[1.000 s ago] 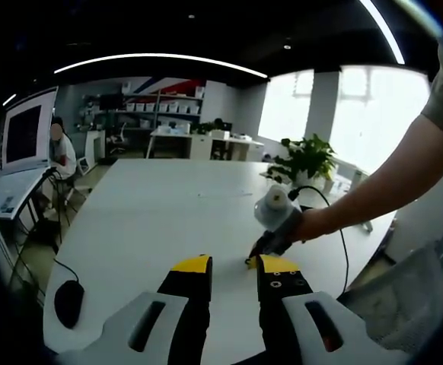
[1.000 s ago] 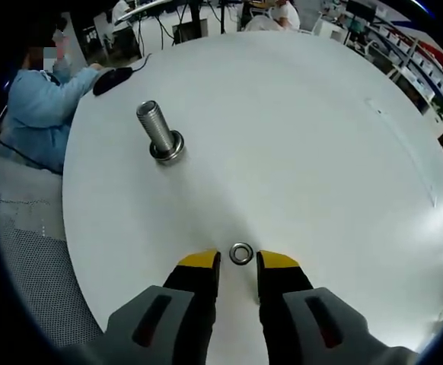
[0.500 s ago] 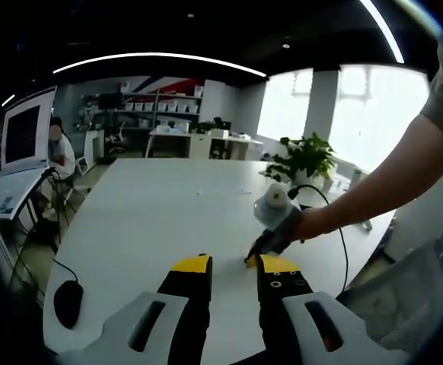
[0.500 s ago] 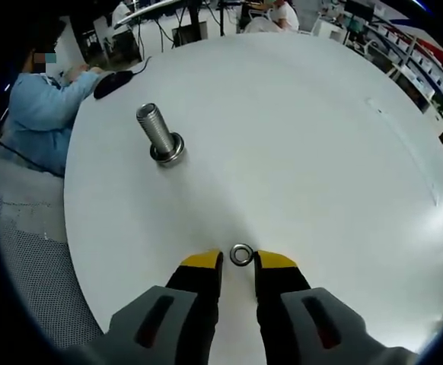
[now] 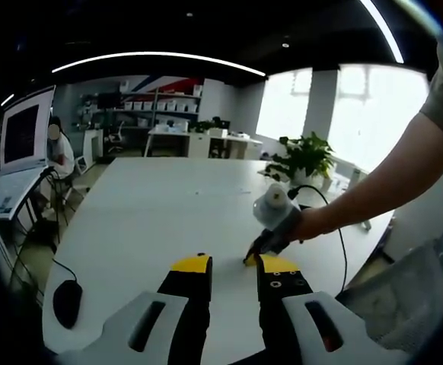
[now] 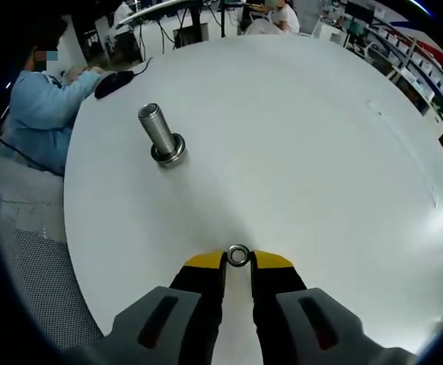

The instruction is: Place the washer onto the threaded stud by aligning its center hole with the stud, sliding it down to the base, and recovering from edge contact or off-axis alignment until the washer reaches the visible bottom stop.

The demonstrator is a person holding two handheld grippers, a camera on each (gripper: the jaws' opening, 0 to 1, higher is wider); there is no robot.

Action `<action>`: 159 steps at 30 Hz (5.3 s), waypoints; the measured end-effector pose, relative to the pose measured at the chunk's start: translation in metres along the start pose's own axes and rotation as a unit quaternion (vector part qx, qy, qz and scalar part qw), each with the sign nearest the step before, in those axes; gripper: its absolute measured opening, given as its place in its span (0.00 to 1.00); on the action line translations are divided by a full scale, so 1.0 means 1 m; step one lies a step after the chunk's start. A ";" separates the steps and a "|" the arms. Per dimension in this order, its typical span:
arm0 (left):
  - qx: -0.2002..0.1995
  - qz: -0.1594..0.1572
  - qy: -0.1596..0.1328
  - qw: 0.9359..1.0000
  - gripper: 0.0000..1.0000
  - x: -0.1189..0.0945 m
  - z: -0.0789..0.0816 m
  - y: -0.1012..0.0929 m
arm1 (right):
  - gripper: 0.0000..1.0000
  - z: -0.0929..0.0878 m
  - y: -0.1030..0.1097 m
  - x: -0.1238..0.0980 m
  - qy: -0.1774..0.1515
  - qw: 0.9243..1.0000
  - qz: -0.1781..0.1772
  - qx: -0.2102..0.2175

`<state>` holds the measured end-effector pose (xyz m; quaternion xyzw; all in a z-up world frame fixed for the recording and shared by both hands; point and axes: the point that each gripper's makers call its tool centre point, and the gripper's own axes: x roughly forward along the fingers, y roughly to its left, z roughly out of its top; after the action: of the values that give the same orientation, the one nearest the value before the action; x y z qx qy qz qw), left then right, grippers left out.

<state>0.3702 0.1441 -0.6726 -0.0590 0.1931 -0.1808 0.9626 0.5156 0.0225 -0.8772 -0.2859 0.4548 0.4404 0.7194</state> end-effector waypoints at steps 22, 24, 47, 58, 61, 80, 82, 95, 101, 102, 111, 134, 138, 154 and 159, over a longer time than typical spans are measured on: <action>0.002 -0.001 -0.002 1.000 0.21 0.000 0.001 -0.001 | 0.14 0.000 0.000 0.000 -0.004 1.000 -0.006 0.000; 0.002 -0.002 -0.001 1.000 0.21 0.000 0.000 -0.001 | 0.14 0.000 -0.001 0.000 -0.004 1.000 -0.007 0.008; 0.009 -0.007 -0.003 1.000 0.21 0.000 0.001 -0.004 | 0.14 0.015 -0.003 -0.024 -0.032 0.999 -0.023 0.013; 0.007 -0.009 -0.006 1.000 0.21 -0.001 0.002 -0.005 | 0.14 0.020 -0.005 -0.044 -0.049 0.998 -0.036 0.017; 0.007 -0.010 -0.007 1.000 0.21 -0.001 0.003 -0.005 | 0.14 0.022 -0.008 -0.049 -0.054 0.998 -0.040 0.020; 0.000 -0.016 -0.008 1.000 0.21 0.000 0.003 -0.007 | 0.14 0.022 -0.019 -0.077 -0.066 0.996 -0.062 0.025; 0.001 -0.016 -0.008 1.000 0.21 0.000 0.003 -0.006 | 0.14 0.022 -0.021 -0.081 -0.067 0.995 -0.065 0.023; -0.001 -0.020 -0.015 1.000 0.21 -0.002 0.006 -0.008 | 0.14 0.014 -0.036 -0.103 -0.079 0.992 -0.096 0.021; -0.006 -0.017 -0.022 1.000 0.21 -0.004 0.008 -0.006 | 0.14 0.008 -0.041 -0.106 -0.074 0.992 -0.099 0.025; -0.007 -0.017 -0.021 1.000 0.21 -0.004 0.007 -0.007 | 0.14 0.007 -0.041 -0.105 -0.072 0.992 -0.097 0.026; 0.007 -0.018 -0.017 1.000 0.21 -0.003 0.007 -0.010 | 0.14 -0.007 -0.036 -0.094 -0.054 0.995 -0.085 0.026; 0.003 -0.014 -0.014 1.000 0.21 -0.002 0.006 -0.007 | 0.14 -0.012 -0.031 -0.080 -0.033 0.997 -0.066 0.015; 0.003 -0.014 -0.014 1.000 0.21 -0.002 0.006 -0.007 | 0.14 -0.015 -0.031 -0.079 -0.027 0.997 -0.063 0.016; 0.000 -0.013 -0.013 1.000 0.21 -0.001 0.005 -0.006 | 0.14 -0.012 -0.032 -0.078 -0.029 0.998 -0.061 0.012; 0.001 -0.016 -0.012 1.000 0.21 -0.001 0.005 -0.007 | 0.14 -0.013 -0.029 -0.078 -0.027 0.998 -0.059 0.009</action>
<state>0.3691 0.1380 -0.6665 -0.0634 0.1805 -0.1952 0.9619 0.5209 -0.0304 -0.8121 -0.2937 0.4218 0.4003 0.7587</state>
